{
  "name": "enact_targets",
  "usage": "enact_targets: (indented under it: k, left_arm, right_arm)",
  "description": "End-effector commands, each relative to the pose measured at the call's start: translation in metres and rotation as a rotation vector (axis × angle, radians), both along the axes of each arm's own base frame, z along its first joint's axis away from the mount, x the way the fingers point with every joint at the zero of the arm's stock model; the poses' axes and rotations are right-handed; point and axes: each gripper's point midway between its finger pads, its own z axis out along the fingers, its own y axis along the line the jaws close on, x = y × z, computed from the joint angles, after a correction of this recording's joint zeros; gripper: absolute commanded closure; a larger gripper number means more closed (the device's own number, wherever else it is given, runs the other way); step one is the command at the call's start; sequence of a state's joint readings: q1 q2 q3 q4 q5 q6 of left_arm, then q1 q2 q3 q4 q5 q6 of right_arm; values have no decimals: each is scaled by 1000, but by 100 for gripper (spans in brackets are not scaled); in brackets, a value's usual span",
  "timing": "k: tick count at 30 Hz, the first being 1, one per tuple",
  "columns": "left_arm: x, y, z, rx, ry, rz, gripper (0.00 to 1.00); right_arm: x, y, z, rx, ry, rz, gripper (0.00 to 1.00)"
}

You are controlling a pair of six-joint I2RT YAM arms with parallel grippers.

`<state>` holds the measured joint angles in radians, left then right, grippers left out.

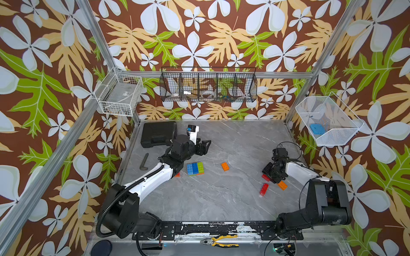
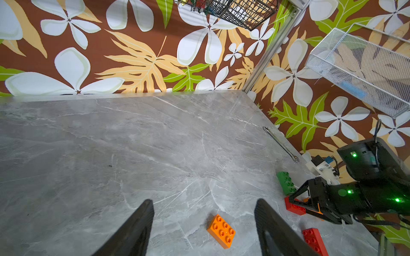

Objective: Assemble a rectangle with lego
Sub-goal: Pick up the lego brick from the center of the board.

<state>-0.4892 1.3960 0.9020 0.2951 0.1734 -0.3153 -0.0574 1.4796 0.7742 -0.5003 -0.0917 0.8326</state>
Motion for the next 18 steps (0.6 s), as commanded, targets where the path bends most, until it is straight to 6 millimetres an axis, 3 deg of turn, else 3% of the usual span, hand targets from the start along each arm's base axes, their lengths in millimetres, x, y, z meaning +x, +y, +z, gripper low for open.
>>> enact_targets:
  k: [1, 4, 7, 11, 16, 18]
  left_arm:
    - [1, -1, 8, -8, -33, -2, 27]
    - [1, 0, 8, -8, -34, 2, 27]
    - [2, 2, 6, -3, -24, 17, 28]
    - [2, 6, -1, 5, -7, 48, 30]
    - [0, 8, -1, 20, -21, 53, 31]
    - [0, 8, 1, 19, -27, 52, 31]
  right_arm:
    - [-1, -4, -2, -28, 3, 8, 59]
    - [1, 2, 1, -13, -3, 22, 63]
    - [11, 20, 11, -6, -26, 56, 65]
    - [26, 74, 18, 29, -52, 116, 66]
    - [16, 151, 14, 135, -66, 118, 67]
    - [13, 171, 17, 152, -74, 117, 67]
